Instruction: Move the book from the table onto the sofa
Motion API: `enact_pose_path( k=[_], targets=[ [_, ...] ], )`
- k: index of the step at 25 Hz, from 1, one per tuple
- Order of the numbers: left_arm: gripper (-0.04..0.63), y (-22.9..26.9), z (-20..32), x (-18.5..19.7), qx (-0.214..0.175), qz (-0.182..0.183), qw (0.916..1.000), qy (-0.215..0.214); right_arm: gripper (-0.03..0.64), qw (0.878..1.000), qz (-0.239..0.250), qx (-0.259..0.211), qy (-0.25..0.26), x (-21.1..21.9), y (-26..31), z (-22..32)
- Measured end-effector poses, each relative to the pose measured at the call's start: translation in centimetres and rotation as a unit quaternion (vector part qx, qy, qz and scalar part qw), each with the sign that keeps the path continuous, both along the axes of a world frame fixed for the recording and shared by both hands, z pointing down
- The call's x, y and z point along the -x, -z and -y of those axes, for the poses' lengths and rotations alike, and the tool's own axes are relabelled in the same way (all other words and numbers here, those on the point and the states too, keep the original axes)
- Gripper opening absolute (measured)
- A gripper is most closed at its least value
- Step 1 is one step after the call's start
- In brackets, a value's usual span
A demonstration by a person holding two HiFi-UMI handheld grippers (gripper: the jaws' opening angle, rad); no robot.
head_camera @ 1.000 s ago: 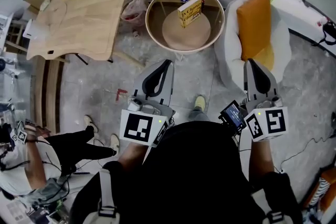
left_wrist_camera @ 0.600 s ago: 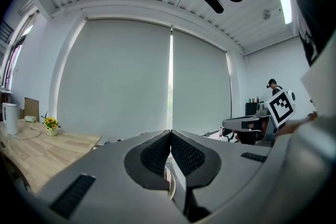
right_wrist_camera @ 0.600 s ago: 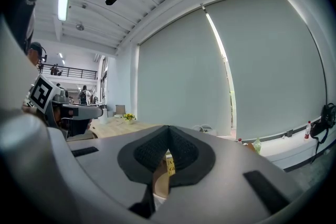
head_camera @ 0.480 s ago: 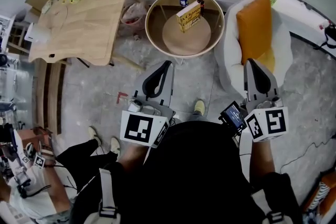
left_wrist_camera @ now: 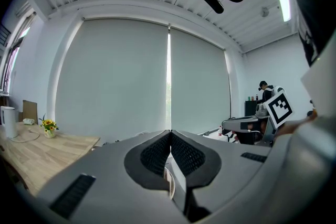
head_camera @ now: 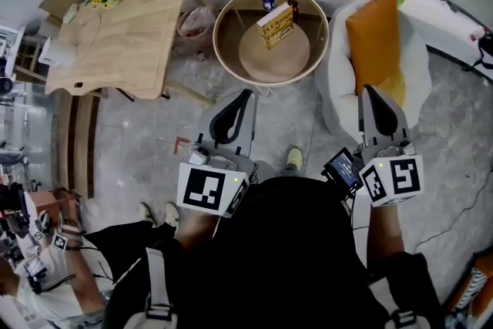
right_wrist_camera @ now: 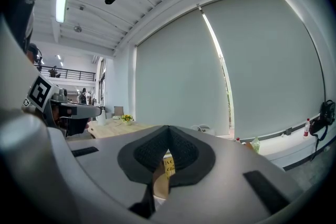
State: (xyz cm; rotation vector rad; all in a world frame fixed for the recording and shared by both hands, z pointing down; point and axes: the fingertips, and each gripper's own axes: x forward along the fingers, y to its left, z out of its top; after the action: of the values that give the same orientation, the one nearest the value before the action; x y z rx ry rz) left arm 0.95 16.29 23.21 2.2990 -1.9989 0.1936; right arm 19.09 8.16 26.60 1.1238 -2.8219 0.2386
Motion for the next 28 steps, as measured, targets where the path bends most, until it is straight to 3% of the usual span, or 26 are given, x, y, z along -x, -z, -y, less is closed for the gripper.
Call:
enact_pose_path(
  k=[16,28],
  targets=[
    [0.012,1.5,0.2,-1.3,-0.024,0.013,0.9996,-0.011,0.012,1.000,0.005,-0.024,-0.020,-1.7,1.1,0.4],
    [0.012,2.4,-0.9,-0.6,-0.032,0.012,0.9994,0.005,0.012,0.999,-0.001,-0.032,0.000,-0.9,1.9,-0.3]
  ],
)
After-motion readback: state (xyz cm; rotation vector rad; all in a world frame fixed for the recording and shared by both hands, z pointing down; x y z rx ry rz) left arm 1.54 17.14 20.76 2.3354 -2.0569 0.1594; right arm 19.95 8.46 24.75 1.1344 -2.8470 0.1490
